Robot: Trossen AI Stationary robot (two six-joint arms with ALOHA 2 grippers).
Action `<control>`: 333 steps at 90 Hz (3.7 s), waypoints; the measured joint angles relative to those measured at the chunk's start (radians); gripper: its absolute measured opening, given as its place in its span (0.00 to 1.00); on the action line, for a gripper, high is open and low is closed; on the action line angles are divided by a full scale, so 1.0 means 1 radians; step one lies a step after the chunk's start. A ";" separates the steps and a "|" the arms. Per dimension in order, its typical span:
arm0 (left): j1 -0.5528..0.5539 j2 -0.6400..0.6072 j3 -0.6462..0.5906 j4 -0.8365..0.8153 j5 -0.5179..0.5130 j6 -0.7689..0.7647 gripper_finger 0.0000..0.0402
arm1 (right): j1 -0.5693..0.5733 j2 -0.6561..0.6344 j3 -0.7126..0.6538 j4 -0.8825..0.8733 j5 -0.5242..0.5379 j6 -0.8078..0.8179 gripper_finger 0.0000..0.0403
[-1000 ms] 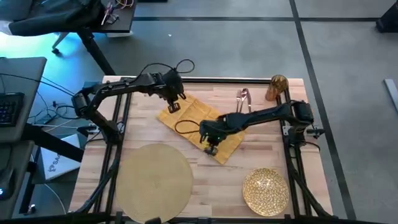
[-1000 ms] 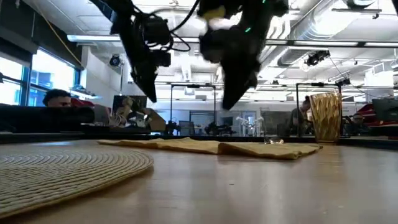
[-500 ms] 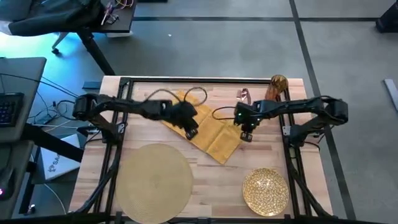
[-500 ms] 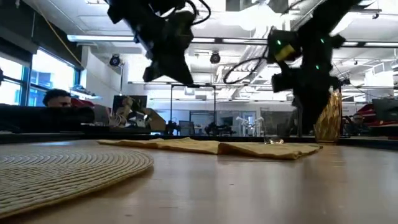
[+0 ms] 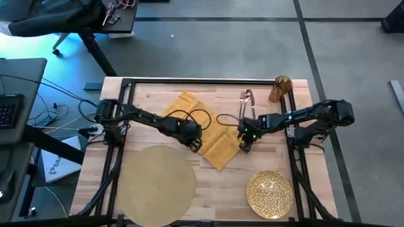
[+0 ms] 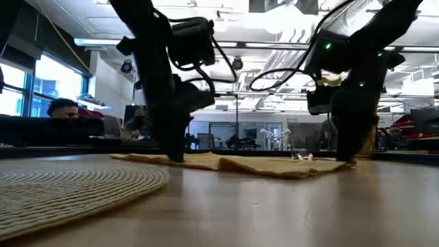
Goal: Set table place
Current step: Fold the yellow napkin
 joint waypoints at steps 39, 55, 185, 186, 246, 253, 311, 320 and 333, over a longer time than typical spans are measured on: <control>0.009 -0.057 -0.005 -0.099 -0.166 0.756 0.00 | 0.435 0.108 0.188 0.121 0.145 0.614 0.00; -0.043 -0.148 -0.005 -0.146 -0.136 0.745 0.00 | 0.449 0.120 0.372 -0.058 0.208 0.419 0.00; -0.456 0.002 0.005 0.203 -0.100 0.689 0.02 | 0.343 0.073 0.189 0.032 -0.210 -0.425 0.39; -0.456 0.002 0.005 0.205 -0.101 0.685 0.01 | 0.343 0.073 0.189 0.032 -0.208 -0.421 0.39; -0.372 -0.145 -0.006 0.057 -0.413 0.105 0.00 | 0.341 0.072 0.190 0.171 0.157 -0.587 0.40; -0.352 -0.145 -0.006 0.044 -0.402 0.112 0.00 | 0.334 0.092 0.189 0.217 0.152 -0.647 0.43; -0.332 -0.165 -0.002 0.013 -0.324 0.112 0.00 | 0.350 0.269 0.206 0.253 0.248 -0.515 0.05; -0.361 -0.201 0.017 0.014 -0.297 0.122 0.00 | 0.348 0.247 0.251 0.195 0.192 -0.492 0.02; -0.414 -0.263 0.035 0.015 -0.244 0.133 0.00 | 0.328 0.173 0.338 0.044 0.008 -0.406 0.00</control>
